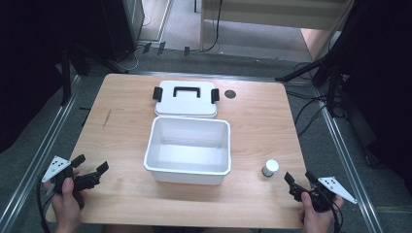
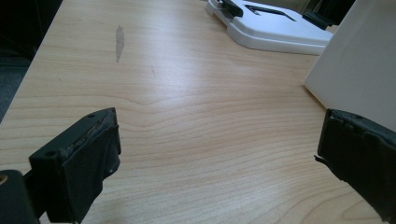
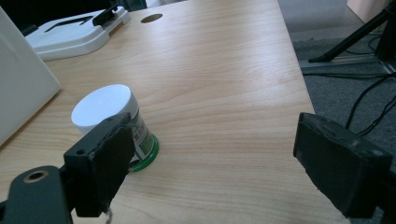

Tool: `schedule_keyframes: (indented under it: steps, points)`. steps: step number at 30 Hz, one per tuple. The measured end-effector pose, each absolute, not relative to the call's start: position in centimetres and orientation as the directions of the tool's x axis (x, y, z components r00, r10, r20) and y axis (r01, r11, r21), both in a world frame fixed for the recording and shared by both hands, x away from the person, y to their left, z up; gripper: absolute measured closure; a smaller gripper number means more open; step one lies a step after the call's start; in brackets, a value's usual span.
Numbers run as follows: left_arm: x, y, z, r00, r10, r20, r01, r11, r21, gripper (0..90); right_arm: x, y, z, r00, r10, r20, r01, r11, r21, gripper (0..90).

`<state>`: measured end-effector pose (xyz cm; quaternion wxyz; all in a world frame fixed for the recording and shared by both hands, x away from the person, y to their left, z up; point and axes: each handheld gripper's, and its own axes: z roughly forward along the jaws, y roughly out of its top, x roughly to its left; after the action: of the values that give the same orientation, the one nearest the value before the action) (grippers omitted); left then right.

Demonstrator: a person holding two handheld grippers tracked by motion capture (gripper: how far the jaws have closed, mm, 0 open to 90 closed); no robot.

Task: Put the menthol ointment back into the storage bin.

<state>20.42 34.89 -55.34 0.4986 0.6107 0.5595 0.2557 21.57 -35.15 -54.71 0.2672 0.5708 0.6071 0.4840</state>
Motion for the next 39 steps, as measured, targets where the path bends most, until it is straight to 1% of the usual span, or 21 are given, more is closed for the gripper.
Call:
schedule_keyframes:
  steps: [5,15,18,19,20,21,25,27,28,29,30,33,34,39]
  points:
    - [20.6,34.8,-55.3,0.246,0.939,-0.239,0.431,0.115,0.895,0.2,21.6,-35.3,-54.7,-0.195,0.95,0.245,0.44,-0.138,0.887,13.2]
    - [20.6,34.6,-55.3,0.251,0.94,-0.23,0.429,0.105,0.897,0.2,21.8,-35.1,-54.7,-0.203,0.952,0.23,0.464,-0.113,0.879,13.6]
    - [20.5,34.7,-55.3,0.251,0.938,-0.239,0.429,0.114,0.896,0.3,22.1,-35.3,-54.8,-0.188,0.95,0.248,0.51,-0.122,0.851,14.2]
    - [20.5,34.7,-55.3,0.251,0.938,-0.239,0.429,0.114,0.896,0.2,22.1,-35.3,-54.8,-0.188,0.95,0.248,0.51,-0.122,0.851,14.2]
    - [20.5,34.8,-55.3,0.254,0.936,-0.244,0.424,0.119,0.898,0.2,22.4,-35.2,-54.7,-0.182,0.952,0.246,0.536,-0.114,0.836,14.4]
    - [20.5,34.8,-55.3,0.254,0.936,-0.244,0.424,0.119,0.898,0.2,22.4,-35.2,-54.7,-0.182,0.952,0.246,0.536,-0.114,0.836,14.4]
    - [20.4,34.8,-55.3,0.244,0.938,-0.244,0.424,0.123,0.897,0.2,22.9,-35.1,-54.6,-0.204,0.95,0.238,0.564,-0.084,0.822,14.7]
    - [20.5,34.7,-55.3,0.246,0.939,-0.241,0.43,0.117,0.895,0.2,23.3,-35.0,-54.4,-0.199,0.954,0.225,0.58,-0.071,0.812,16.4]
    - [20.5,34.7,-55.3,0.244,0.94,-0.239,0.43,0.116,0.895,0.2,23.5,-34.9,-53.9,-0.187,0.961,0.203,0.598,-0.053,0.8,16.7]
    - [20.5,34.7,-55.3,0.245,0.94,-0.237,0.428,0.114,0.896,0.2,23.5,-34.9,-53.9,-0.187,0.961,0.203,0.598,-0.053,0.8,16.7]
    - [20.5,34.7,-55.3,0.248,0.939,-0.239,0.428,0.115,0.896,0.3,23.7,-34.8,-53.2,-0.191,0.964,0.184,0.619,-0.027,0.785,17.0]
    - [20.4,34.8,-55.3,0.249,0.938,-0.242,0.428,0.118,0.896,0.2,23.7,-34.8,-52.5,-0.208,0.964,0.168,0.631,0.001,0.776,17.0]
    - [20.4,34.8,-55.3,0.247,0.938,-0.243,0.428,0.12,0.896,0.2,23.9,-34.9,-51.8,-0.216,0.964,0.157,0.653,0.024,0.757,17.5]
    - [20.4,34.8,-55.3,0.251,0.937,-0.244,0.431,0.118,0.895,0.2,24.5,-34.9,-50.7,-0.228,0.966,0.123,0.699,0.075,0.711,18.4]
